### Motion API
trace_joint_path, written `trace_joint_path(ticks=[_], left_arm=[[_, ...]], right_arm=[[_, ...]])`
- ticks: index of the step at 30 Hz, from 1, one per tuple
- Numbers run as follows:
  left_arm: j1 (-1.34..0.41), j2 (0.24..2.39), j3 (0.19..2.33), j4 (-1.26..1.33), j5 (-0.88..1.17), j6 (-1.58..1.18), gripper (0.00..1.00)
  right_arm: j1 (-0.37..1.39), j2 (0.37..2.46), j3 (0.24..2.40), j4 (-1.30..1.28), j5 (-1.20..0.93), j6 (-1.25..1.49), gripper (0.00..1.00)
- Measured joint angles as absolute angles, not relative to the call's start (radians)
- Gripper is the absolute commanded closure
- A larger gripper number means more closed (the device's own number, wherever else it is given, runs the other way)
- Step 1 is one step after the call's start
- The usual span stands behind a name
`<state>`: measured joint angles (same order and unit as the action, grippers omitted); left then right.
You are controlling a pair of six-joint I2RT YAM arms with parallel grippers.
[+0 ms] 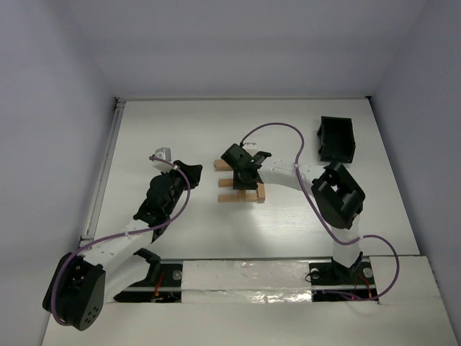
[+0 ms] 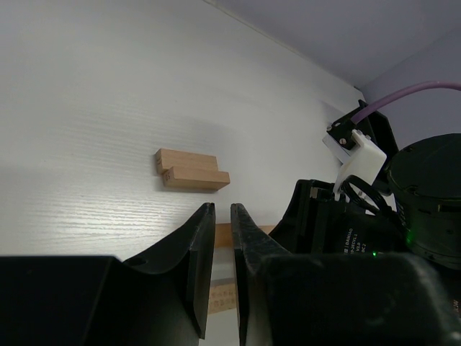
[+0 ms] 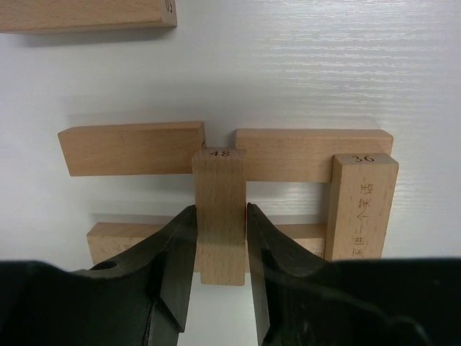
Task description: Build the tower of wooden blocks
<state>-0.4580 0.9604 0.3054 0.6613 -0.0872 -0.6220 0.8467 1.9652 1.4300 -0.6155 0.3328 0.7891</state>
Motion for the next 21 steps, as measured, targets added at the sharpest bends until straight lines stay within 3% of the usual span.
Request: trace_joint_path(ticks=[21], left_arm=[[-0.458, 0.96, 0.305, 0.661, -0.087, -0.622, 0.88]], right_arm=[[0.847, 1.959, 1.43, -0.619, 0.34, 0.79, 0.51]])
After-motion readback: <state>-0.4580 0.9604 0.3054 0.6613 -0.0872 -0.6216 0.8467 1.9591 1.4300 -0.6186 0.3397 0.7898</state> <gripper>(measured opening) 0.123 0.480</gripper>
